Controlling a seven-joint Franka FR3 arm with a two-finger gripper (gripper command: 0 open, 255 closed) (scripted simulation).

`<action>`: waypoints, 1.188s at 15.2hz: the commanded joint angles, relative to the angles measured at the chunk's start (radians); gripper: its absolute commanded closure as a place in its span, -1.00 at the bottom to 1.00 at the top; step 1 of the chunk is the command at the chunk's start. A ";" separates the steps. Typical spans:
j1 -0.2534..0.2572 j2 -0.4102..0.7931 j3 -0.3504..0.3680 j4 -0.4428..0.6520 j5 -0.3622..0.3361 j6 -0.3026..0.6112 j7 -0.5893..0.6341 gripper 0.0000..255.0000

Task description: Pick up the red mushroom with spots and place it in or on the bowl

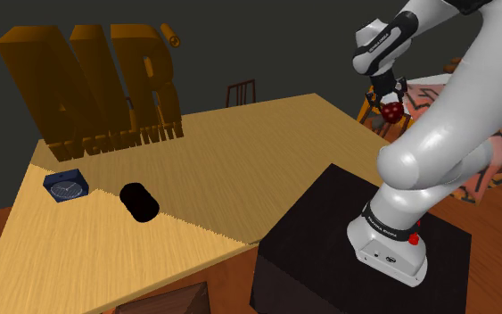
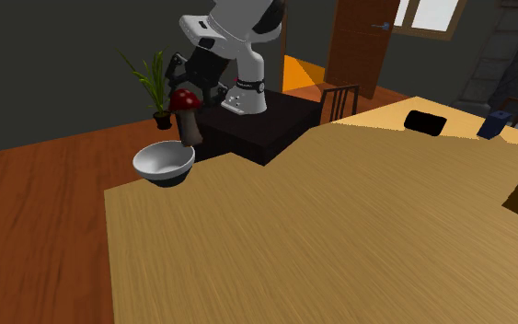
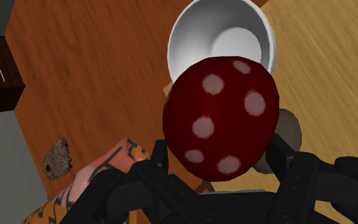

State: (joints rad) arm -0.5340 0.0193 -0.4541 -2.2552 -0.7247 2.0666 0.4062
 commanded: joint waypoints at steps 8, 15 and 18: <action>-0.121 -0.100 -0.124 -0.089 -0.132 0.108 -0.126 1.00; -0.140 -0.040 -0.147 -0.115 -0.155 0.198 -0.098 1.00; -0.144 -0.004 -0.151 -0.123 -0.161 0.238 -0.077 1.00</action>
State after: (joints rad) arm -0.6762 0.0026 -0.6036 -2.3766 -0.8835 2.2904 0.3228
